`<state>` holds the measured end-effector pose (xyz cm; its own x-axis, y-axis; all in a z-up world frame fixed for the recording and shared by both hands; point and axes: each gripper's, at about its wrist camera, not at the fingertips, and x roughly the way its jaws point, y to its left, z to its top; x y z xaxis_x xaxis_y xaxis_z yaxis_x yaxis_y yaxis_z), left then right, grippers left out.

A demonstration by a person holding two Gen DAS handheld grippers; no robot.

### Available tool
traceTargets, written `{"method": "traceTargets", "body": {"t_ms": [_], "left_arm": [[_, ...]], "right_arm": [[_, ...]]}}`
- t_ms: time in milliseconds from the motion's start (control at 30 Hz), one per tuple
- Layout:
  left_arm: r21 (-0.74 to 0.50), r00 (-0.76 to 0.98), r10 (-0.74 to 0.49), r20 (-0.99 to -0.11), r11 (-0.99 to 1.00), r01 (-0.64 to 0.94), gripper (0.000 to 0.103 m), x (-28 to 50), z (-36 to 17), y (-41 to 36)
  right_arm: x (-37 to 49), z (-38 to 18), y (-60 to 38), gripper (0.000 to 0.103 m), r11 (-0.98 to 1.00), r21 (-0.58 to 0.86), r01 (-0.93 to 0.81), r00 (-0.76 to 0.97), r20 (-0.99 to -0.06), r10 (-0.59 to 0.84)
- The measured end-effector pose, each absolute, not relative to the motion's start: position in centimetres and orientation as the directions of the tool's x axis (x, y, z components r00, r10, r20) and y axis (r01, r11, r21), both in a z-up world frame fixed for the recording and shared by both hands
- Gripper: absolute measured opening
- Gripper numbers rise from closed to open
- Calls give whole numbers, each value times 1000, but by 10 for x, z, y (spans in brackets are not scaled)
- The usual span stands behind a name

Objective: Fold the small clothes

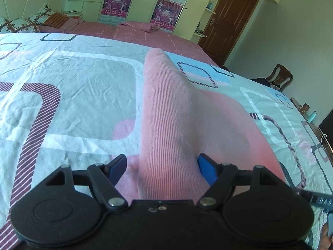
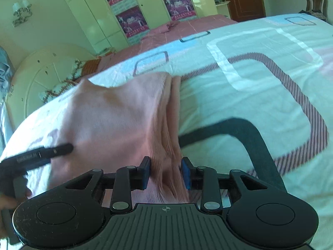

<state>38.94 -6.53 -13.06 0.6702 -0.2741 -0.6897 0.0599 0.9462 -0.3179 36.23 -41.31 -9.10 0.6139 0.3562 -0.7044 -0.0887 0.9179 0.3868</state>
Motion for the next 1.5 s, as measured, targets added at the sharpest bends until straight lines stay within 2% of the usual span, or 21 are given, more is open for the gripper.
{"method": "traceTargets", "body": {"t_ms": [100, 200, 567, 600, 667, 700, 733, 1000, 1200, 1233, 1267, 1300, 1367, 1433, 1500], "left_arm": [[-317, 668, -270, -694, 947, 54, 76, 390, -130, -66], [-296, 666, -253, -701, 954, 51, 75, 390, -125, -68], [-227, 690, -215, -692, 971, 75, 73, 415, -94, -77], [-223, 692, -212, -690, 972, 76, 73, 419, -93, -77], [-207, 698, -200, -688, 975, 76, 73, 427, -91, -77], [-203, 700, -195, -687, 976, 73, 73, 432, -91, -77], [-201, 701, -191, -687, 977, 70, 73, 436, -91, -76], [-177, 710, -168, -684, 982, 61, 73, 466, -97, -74], [-227, 698, -188, -691, 973, 38, 72, 484, -110, -69], [-234, 694, -192, -694, 972, 36, 71, 487, -114, -69], [-238, 689, -197, -697, 971, 37, 70, 488, -118, -69], [-244, 685, -204, -699, 969, 39, 69, 490, -122, -69], [-259, 682, -213, -700, 965, 35, 67, 492, -127, -68], [-277, 682, -223, -696, 960, 31, 64, 494, -128, -68], [-286, 690, -231, -686, 958, 36, 64, 495, -127, -70]], "right_arm": [[354, -101, -412, 31, 941, 331, -72, 600, -740, 306], [352, -102, -414, 32, 937, 344, -62, 586, -747, 313], [402, -59, -416, 33, 921, 378, -97, 638, -686, 349], [411, -60, -415, 34, 919, 383, -94, 635, -688, 352], [425, -62, -411, 42, 914, 396, -93, 628, -689, 362], [432, -64, -408, 54, 912, 401, -89, 626, -689, 364], [438, -66, -406, 60, 909, 407, -88, 625, -688, 369], [483, -84, -392, 60, 915, 395, -80, 617, -702, 357], [507, -100, -392, 59, 912, 407, -43, 608, -714, 347], [509, -103, -391, 57, 910, 412, -46, 607, -712, 353], [510, -104, -390, 36, 911, 410, -54, 608, -710, 355], [512, -105, -386, 27, 914, 400, -68, 603, -713, 357], [511, -105, -381, 23, 926, 369, -82, 617, -711, 338], [509, -102, -379, 6, 935, 342, -92, 639, -700, 319], [501, -92, -384, 6, 949, 308, -71, 706, -656, 266]]}}
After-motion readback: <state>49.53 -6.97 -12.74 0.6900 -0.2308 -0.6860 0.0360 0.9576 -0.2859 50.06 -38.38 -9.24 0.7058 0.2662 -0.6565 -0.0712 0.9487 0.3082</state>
